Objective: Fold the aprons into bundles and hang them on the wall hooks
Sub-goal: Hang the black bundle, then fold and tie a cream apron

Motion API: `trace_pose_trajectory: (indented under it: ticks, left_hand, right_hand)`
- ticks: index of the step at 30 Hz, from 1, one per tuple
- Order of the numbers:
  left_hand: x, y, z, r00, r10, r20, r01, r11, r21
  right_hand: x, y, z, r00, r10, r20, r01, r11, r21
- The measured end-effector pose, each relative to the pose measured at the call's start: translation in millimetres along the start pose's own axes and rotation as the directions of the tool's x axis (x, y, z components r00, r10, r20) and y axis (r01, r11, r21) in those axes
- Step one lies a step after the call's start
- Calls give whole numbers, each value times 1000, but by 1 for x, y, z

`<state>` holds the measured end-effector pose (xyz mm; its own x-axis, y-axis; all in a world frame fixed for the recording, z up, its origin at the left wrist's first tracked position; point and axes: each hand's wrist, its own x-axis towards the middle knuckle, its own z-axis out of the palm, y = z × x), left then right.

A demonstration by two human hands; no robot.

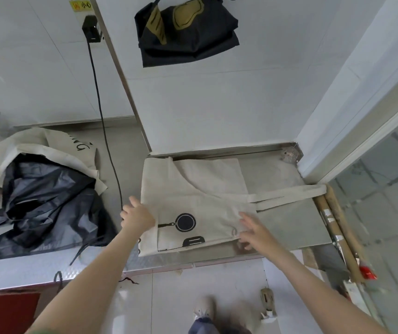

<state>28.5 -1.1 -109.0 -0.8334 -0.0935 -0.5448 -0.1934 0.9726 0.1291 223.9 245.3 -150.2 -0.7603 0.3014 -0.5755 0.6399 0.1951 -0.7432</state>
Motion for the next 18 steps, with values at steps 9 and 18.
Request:
trace_pose_trajectory:
  ticks: [9, 18]
  left_hand:
    - [1, 63, 57, 816, 574, 68, -555, 746, 367]
    - [8, 70, 103, 747, 585, 316, -664, 682, 307]
  right_hand:
    - [39, 13, -35, 742, 435, -510, -100, 824, 557]
    - [90, -7, -67, 815, 516, -265, 131, 282, 950]
